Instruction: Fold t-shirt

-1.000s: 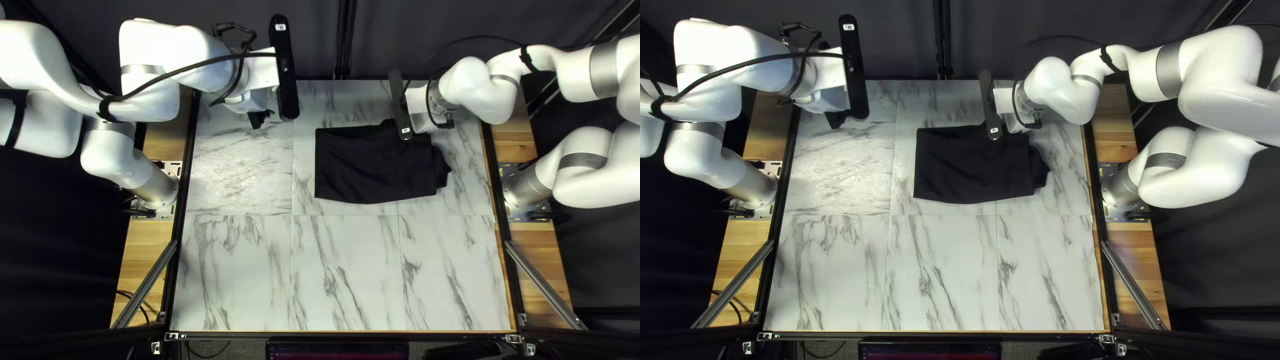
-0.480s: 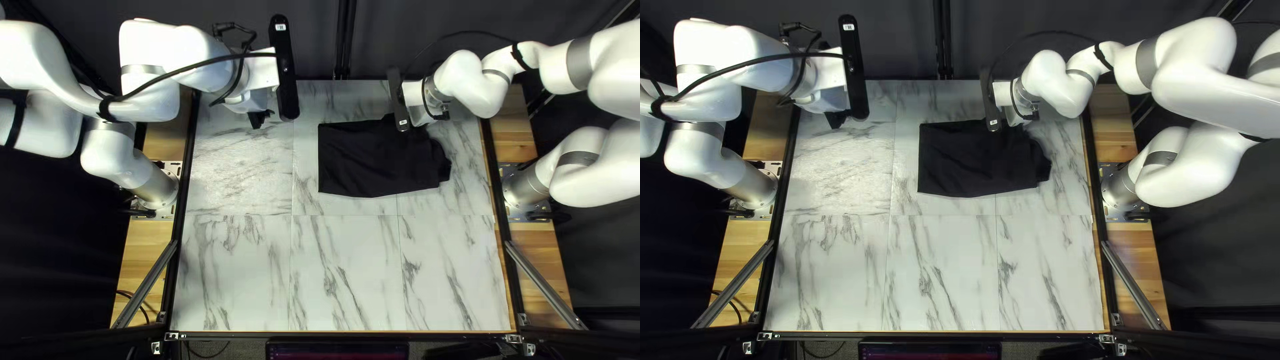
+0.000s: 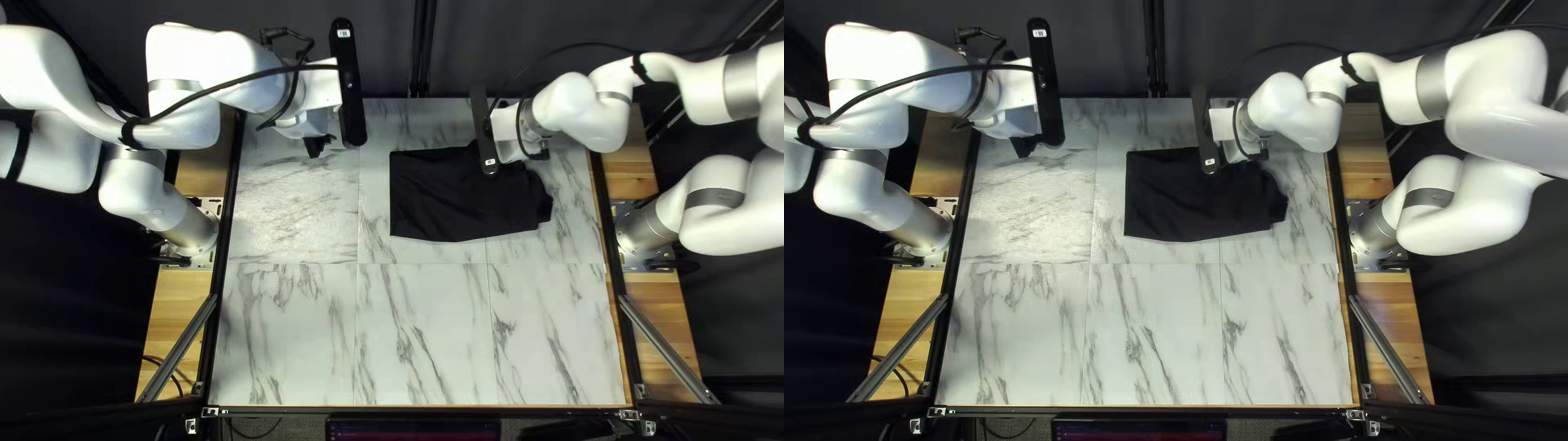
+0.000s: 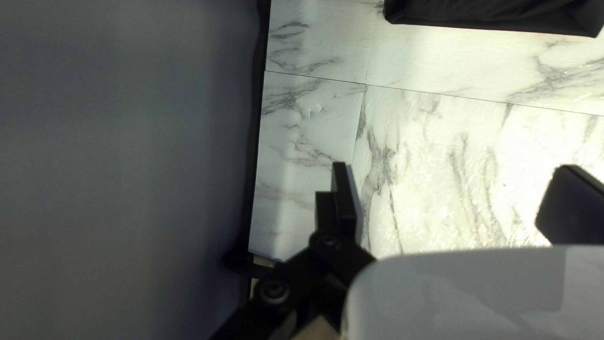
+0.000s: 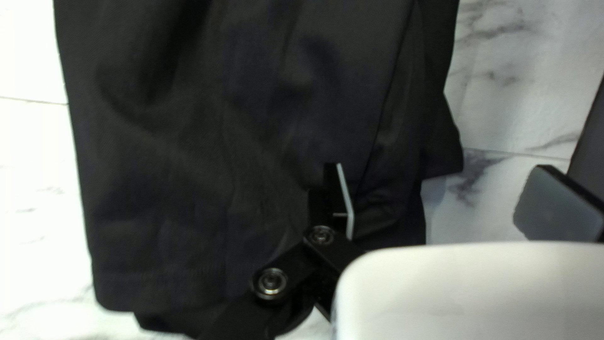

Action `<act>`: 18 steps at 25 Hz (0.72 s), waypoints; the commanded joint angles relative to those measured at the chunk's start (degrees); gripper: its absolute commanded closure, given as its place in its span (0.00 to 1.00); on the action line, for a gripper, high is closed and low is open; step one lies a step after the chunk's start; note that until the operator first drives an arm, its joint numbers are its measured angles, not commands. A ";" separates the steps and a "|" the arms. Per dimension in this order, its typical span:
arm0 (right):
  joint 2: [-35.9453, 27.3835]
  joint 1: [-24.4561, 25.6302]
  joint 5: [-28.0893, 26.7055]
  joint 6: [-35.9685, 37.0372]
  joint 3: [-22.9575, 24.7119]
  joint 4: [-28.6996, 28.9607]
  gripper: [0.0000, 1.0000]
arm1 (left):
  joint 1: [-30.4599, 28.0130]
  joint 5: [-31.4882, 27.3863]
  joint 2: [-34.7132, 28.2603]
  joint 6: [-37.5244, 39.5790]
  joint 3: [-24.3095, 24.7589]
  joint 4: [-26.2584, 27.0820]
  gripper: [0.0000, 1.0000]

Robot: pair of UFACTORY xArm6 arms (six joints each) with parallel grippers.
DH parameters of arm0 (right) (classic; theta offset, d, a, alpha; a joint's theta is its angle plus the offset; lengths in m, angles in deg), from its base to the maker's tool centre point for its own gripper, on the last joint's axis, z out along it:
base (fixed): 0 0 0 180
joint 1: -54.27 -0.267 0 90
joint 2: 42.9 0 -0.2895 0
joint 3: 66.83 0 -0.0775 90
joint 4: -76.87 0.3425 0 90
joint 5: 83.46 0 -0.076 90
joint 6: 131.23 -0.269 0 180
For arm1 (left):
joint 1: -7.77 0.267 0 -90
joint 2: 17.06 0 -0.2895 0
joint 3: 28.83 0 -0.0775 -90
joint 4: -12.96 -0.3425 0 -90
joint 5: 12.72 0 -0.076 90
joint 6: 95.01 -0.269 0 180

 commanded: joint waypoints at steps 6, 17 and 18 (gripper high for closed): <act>13.61 4.38 11.11 -10.16 -6.25 -18.28 0.00 | 0.00 0.00 0.00 0.00 0.00 0.00 0.00; 9.41 -0.48 5.42 -15.36 -7.92 -21.44 0.00 | 0.00 0.00 0.00 0.00 0.00 0.00 0.00; 8.83 -1.10 5.11 -16.18 -7.80 -21.89 0.00 | 0.00 0.00 0.00 0.00 0.00 0.00 0.00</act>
